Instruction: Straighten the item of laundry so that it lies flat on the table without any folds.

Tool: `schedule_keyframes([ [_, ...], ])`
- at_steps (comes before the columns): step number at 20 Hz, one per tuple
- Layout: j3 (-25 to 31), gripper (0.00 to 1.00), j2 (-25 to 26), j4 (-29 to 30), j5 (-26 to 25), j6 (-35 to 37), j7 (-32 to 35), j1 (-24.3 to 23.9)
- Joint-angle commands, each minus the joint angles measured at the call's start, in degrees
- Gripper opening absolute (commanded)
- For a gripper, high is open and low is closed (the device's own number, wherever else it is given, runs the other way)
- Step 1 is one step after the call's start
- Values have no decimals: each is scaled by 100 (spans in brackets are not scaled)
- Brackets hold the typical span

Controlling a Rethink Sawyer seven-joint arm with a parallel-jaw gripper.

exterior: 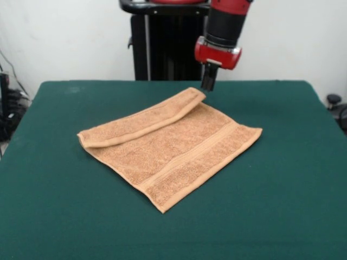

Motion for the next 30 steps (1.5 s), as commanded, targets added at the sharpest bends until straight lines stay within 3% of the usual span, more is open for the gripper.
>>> schedule_keyframes([
  [1,-340,0,27,86,301,-353,1105,484],
  [18,-237,0,65,111,150,-501,1221,351],
  [30,-285,0,190,73,209,-613,1209,510],
])
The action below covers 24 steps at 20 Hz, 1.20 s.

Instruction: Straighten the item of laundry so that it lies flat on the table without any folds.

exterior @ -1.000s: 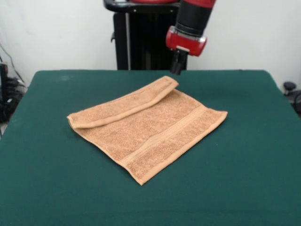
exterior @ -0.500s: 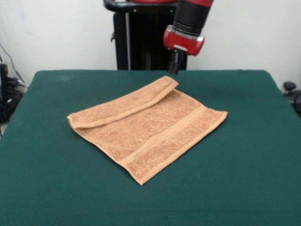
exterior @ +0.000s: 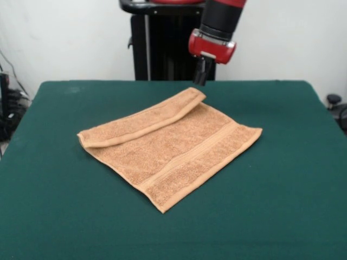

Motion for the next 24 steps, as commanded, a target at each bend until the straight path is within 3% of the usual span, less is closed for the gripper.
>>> schedule_keyframes([
  [1,176,0,183,29,201,-305,1154,120],
  [14,247,0,49,145,134,-166,1139,35],
  [15,231,100,57,160,172,-173,1165,73],
  [24,323,100,122,109,236,-158,1216,77],
])
